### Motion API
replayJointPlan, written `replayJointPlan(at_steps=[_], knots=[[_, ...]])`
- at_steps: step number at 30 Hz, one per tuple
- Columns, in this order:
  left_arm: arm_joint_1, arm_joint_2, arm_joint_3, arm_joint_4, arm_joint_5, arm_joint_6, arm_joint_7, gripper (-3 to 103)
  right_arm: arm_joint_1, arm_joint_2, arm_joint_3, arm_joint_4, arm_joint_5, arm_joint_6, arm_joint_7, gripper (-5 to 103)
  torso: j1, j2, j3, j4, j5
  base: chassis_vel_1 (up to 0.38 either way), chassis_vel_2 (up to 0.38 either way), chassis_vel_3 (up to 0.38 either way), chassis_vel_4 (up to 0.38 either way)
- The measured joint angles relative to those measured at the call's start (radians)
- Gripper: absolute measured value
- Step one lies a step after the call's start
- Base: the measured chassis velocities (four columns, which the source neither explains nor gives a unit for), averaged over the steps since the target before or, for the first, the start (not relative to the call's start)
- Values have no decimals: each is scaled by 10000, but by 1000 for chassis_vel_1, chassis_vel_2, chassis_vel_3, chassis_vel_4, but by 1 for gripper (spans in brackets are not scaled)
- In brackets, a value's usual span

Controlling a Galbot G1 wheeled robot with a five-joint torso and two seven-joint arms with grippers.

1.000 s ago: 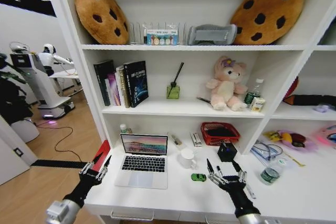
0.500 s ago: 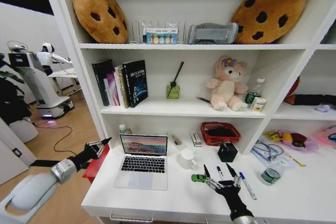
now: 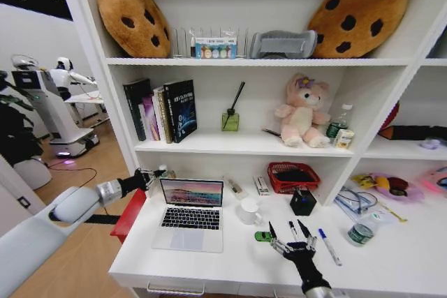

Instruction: Organize the objects on the table.

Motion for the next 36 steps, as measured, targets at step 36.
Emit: replayJointPlan(at_steps=[36], knots=[[1595, 657, 926, -1278, 2246, -1463, 3556, 0, -111, 200, 738, 29, 571, 21, 282, 100, -2, 0, 0, 3, -5, 0, 0, 0, 0]])
